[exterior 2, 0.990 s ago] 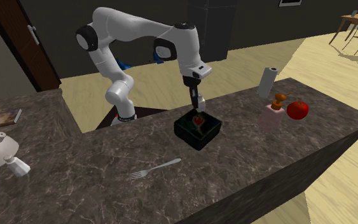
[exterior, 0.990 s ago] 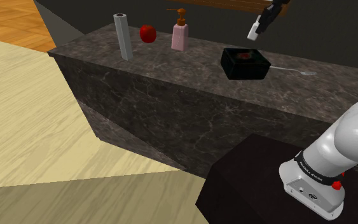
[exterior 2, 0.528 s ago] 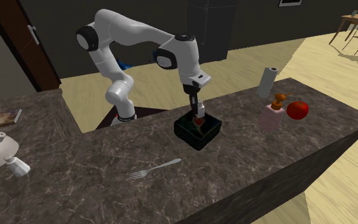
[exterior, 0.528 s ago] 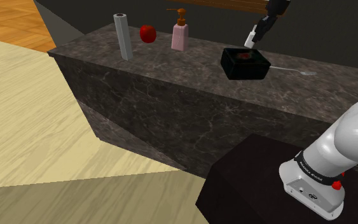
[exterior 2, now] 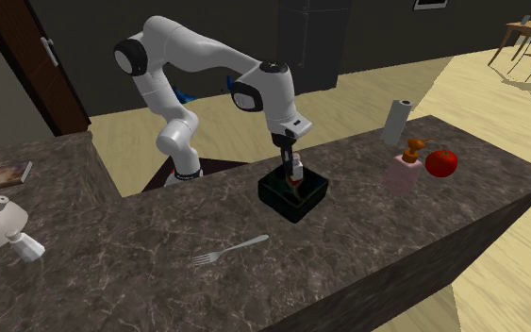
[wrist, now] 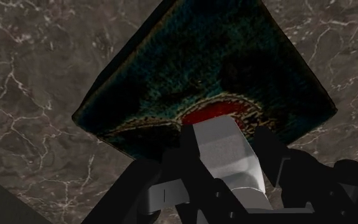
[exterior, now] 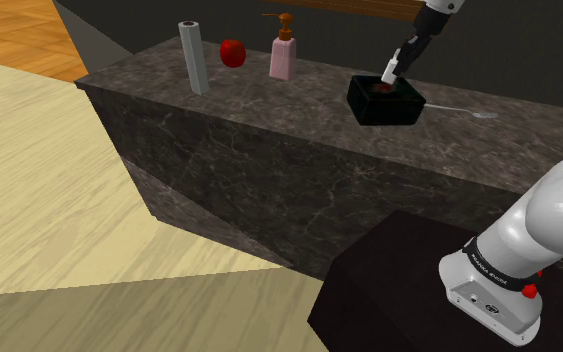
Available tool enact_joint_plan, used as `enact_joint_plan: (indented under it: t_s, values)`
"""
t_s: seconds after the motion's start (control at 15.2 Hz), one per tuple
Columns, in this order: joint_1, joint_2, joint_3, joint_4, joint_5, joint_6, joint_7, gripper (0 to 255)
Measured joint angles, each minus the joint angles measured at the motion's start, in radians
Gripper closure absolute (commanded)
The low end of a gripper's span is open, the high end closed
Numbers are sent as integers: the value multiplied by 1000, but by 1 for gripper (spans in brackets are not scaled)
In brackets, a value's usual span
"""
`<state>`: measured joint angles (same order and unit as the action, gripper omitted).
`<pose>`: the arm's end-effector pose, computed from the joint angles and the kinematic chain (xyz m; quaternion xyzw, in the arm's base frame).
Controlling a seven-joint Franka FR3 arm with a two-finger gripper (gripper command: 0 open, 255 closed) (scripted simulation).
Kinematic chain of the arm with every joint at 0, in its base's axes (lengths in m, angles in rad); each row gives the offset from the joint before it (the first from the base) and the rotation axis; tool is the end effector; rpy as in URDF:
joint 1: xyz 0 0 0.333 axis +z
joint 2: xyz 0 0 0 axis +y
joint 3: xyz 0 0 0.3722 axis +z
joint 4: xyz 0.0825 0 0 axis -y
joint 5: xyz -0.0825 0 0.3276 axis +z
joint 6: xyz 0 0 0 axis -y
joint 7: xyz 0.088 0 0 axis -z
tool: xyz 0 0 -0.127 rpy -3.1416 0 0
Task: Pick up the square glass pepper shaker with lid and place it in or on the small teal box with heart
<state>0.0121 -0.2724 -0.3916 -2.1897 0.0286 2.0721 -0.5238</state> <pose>0.3906 -0.1727 0.5588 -0.9933 -0.0688 -0.0882 0.0291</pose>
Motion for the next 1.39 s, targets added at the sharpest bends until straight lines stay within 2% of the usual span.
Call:
enact_joint_plan:
  t_s: [0.2, 0.26, 0.66, 0.99, 1.39]
  values:
    - [0, 0, 0, -1, 0, 1, 0, 255]
    - [0, 0, 0, -1, 0, 1, 0, 0]
    - [0, 0, 0, -1, 0, 1, 0, 0]
    - [-5, -32, 6, 84, -13, -112, 11, 0]
    - [-5, -37, 6, 92, -15, -126, 11, 0]
